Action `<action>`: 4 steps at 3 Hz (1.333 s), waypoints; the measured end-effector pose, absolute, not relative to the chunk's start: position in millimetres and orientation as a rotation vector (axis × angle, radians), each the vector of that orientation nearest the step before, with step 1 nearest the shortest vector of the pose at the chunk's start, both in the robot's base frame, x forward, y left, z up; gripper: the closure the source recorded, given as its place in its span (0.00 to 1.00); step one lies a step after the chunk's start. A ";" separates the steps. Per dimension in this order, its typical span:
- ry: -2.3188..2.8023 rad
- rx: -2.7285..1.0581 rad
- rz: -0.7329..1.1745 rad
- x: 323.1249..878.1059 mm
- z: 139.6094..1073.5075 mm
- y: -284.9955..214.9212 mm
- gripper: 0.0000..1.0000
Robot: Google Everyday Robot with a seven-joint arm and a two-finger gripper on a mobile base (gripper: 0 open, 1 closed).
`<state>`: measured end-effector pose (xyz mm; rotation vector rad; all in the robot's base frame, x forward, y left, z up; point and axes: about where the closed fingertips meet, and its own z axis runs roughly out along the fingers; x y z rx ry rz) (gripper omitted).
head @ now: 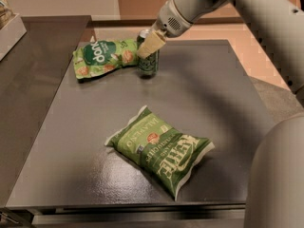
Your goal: Move green can near green rice chip bag
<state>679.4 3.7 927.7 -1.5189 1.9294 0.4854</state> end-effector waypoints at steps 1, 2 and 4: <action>1.948 -1.512 0.467 684.1 922.5 8.3 0.82; 1.952 -1.492 0.449 686.4 918.4 10.9 0.59; 1.953 -1.482 0.442 687.0 911.9 15.4 0.13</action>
Offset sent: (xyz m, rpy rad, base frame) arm 0.0095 0.0060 -0.0106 -0.0114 -0.0351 -0.0691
